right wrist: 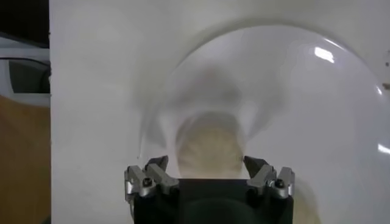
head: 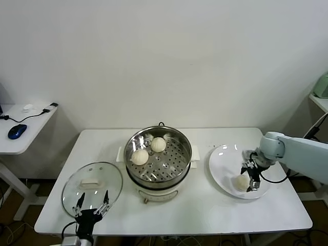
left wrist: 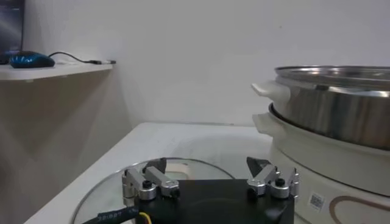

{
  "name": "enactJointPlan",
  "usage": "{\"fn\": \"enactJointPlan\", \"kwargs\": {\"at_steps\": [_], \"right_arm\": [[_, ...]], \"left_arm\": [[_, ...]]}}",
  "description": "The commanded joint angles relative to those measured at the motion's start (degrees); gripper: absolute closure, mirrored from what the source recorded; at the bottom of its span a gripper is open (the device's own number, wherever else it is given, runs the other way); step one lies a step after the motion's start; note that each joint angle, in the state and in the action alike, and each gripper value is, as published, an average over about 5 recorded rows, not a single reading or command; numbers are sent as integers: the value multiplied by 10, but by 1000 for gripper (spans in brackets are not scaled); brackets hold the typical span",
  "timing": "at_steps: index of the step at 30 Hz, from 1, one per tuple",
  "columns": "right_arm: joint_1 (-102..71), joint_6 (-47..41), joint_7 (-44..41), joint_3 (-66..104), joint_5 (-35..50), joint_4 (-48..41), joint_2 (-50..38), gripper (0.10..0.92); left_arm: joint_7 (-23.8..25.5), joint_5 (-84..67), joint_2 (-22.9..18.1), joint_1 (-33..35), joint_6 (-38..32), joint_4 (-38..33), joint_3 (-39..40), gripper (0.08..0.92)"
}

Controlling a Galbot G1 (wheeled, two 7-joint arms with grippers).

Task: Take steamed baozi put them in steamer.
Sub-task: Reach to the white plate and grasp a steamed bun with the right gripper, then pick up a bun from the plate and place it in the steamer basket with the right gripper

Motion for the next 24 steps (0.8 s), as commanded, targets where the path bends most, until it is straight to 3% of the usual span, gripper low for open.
{"fn": "enactJointPlan", "kwargs": {"at_steps": [1,6,14,19,24], "right_arm": [[-28,-3,16,28,-12,-20,4,250],[-6,0,5,13,-7,-17,8,331],[138,34,-43,-59,37,8,21,338],[326,104,-91,-148,102,18,95,338],[437,171,-117,-122,130,64,188,338]], "left_arm": [[0,0,1,0,0,0,0,177],[0,0,0,0,0,-1,0,177],[-1,2,0,3,0,-4,1,177],[-1,3,0,4,1,-8,1,177],[0,6,0,7,2,-13,4,177]]}}
